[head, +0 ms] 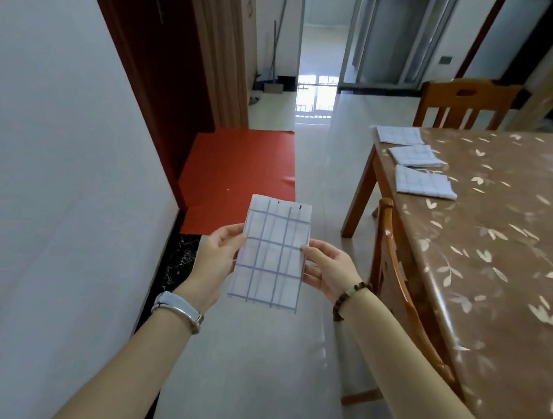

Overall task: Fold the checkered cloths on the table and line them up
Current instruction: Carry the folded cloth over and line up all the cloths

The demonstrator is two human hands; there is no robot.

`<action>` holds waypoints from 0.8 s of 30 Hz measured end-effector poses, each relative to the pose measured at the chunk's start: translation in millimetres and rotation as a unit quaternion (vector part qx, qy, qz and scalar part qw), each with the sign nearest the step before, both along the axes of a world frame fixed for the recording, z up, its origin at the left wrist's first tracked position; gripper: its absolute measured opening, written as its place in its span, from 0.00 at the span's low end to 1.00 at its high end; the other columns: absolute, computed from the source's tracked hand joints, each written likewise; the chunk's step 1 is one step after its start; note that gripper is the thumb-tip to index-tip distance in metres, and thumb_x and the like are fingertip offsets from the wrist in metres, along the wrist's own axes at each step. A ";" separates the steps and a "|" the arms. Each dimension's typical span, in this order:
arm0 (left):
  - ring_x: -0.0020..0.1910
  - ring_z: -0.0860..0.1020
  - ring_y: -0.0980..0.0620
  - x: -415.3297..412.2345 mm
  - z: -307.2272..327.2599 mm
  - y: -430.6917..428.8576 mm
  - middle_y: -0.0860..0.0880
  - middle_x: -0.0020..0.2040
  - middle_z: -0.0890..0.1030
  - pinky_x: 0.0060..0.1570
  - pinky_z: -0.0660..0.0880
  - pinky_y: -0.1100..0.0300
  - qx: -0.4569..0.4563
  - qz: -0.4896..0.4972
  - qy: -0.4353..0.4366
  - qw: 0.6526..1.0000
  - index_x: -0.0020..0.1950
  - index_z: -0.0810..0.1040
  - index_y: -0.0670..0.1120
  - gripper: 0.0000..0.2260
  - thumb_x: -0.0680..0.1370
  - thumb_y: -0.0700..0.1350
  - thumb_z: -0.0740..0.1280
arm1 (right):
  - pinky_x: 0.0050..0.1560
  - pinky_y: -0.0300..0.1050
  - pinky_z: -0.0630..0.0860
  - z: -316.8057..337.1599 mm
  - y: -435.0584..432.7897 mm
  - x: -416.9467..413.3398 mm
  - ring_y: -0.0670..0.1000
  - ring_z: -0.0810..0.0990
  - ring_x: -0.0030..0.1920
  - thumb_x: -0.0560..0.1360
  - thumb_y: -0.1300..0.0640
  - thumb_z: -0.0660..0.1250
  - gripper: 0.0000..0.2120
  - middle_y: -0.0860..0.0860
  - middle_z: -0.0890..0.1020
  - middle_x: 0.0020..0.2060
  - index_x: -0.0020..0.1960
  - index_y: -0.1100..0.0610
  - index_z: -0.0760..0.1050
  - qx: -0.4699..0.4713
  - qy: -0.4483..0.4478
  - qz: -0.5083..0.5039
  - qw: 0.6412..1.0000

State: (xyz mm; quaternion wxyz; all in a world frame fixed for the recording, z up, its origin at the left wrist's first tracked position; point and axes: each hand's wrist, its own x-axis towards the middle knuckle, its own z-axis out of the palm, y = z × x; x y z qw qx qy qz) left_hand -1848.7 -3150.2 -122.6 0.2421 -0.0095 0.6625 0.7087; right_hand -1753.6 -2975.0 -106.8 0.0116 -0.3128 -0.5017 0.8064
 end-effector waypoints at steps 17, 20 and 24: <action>0.52 0.83 0.47 -129.1 -3.1 65.9 0.44 0.54 0.84 0.51 0.81 0.54 -0.018 -0.052 0.009 0.998 0.59 0.79 0.45 0.08 0.81 0.42 0.65 | 0.39 0.43 0.82 -4.8 48.1 -109.7 0.52 0.85 0.41 0.77 0.62 0.66 0.04 0.55 0.85 0.45 0.52 0.58 0.77 0.013 -0.005 -0.061 0.998; 0.49 0.83 0.49 -157.5 -4.5 95.7 0.44 0.53 0.85 0.51 0.80 0.52 -0.019 -0.059 0.008 0.998 0.59 0.79 0.45 0.08 0.81 0.41 0.66 | 0.42 0.45 0.82 -6.3 75.8 -135.9 0.53 0.85 0.44 0.77 0.62 0.66 0.04 0.56 0.84 0.48 0.52 0.58 0.77 0.032 -0.010 -0.069 0.997; 0.47 0.82 0.51 -189.5 -1.5 136.2 0.46 0.51 0.85 0.48 0.80 0.54 -0.014 -0.066 0.008 0.998 0.60 0.78 0.43 0.09 0.81 0.41 0.65 | 0.44 0.46 0.82 -6.7 113.7 -167.4 0.55 0.85 0.45 0.77 0.62 0.66 0.06 0.58 0.83 0.52 0.54 0.59 0.77 0.036 -0.012 -0.086 0.996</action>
